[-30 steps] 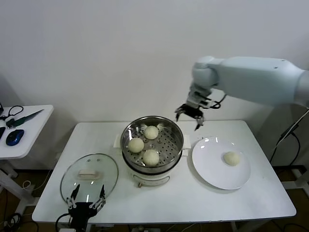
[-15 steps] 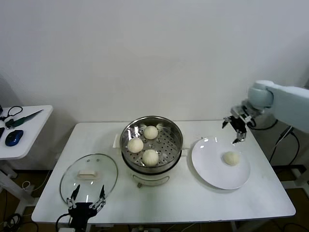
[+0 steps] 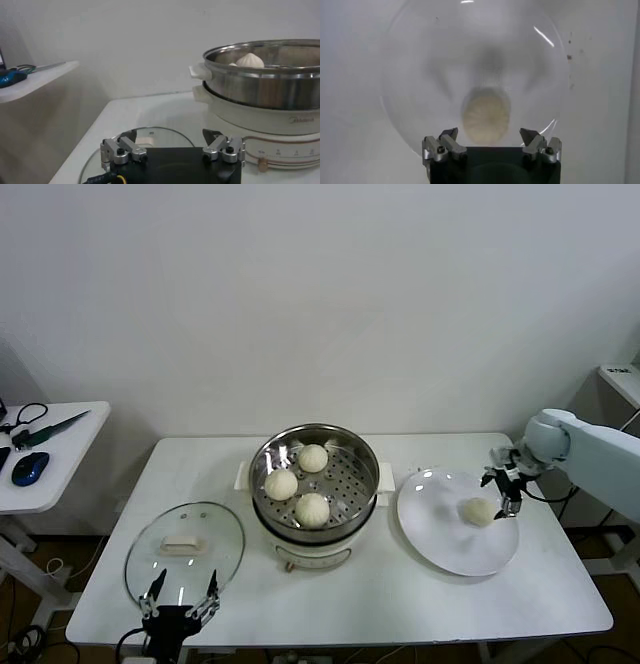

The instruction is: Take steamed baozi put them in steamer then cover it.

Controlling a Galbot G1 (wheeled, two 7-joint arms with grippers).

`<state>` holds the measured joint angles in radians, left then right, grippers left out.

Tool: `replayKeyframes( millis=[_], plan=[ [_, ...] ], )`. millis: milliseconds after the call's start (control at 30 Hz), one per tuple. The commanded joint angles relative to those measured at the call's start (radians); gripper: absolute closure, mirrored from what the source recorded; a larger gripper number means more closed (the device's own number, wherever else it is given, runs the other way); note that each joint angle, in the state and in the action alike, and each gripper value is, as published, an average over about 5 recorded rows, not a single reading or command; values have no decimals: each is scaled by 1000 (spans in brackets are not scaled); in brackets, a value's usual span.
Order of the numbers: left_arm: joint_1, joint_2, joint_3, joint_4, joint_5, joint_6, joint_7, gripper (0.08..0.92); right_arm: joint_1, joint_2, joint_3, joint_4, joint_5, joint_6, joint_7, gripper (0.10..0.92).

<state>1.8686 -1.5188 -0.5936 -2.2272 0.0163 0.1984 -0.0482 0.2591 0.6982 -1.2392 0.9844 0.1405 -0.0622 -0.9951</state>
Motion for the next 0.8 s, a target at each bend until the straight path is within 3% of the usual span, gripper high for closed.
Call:
replayKeyframes(
  millis=[33,400,800],
  plan=[
    [0,0,1,1,1,1,1,177,-151,44,145,-99,-54,-19,20,203],
    [-4,-1,5,1,0,6,0,177,-163,72,171,-116,-65,-19,23,205],
    [-2,-3,6,1,5,4,-4,177,-43,44,93,-60,31,-22,-14,326]
  ],
)
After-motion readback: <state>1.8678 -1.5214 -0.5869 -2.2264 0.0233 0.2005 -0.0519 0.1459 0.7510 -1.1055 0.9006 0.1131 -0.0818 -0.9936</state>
